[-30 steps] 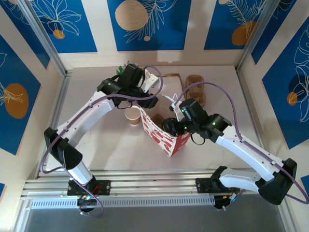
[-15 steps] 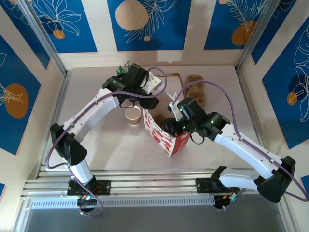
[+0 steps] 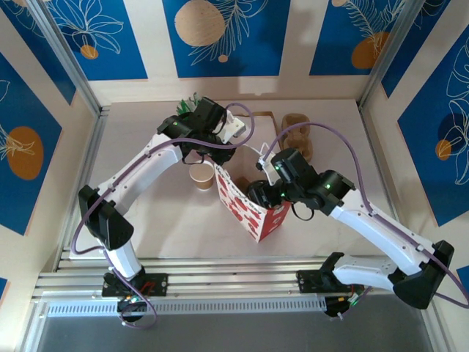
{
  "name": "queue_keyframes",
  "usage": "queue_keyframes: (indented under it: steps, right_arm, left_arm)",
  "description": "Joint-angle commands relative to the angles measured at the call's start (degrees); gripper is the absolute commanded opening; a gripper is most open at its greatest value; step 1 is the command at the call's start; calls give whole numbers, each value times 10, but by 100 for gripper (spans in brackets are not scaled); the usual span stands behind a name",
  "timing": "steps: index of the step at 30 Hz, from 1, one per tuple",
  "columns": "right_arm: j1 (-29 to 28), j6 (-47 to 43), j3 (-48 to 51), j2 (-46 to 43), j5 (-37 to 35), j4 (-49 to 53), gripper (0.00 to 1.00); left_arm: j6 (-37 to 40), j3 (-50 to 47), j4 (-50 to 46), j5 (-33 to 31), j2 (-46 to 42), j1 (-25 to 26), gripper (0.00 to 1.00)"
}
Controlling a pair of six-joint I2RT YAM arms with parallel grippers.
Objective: Pack the takeout coffee
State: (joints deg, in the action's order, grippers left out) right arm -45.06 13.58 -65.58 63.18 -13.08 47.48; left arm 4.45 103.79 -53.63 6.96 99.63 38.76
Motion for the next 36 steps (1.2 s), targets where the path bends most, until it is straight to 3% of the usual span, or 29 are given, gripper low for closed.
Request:
queue_keyframes:
  steps: [1, 25, 36]
  right_arm:
    - [8, -4, -18, -11, 4, 26, 40]
    - [20, 26, -97, 124, -9, 144, 40]
    - [26, 26, -39, 119, 4, 86, 41]
  left_arm:
    - [0, 10, -10, -10, 7, -4, 5]
    - [11, -2, -14, 11, 7, -3, 3]
    - [11, -9, -12, 11, 4, -4, 2]
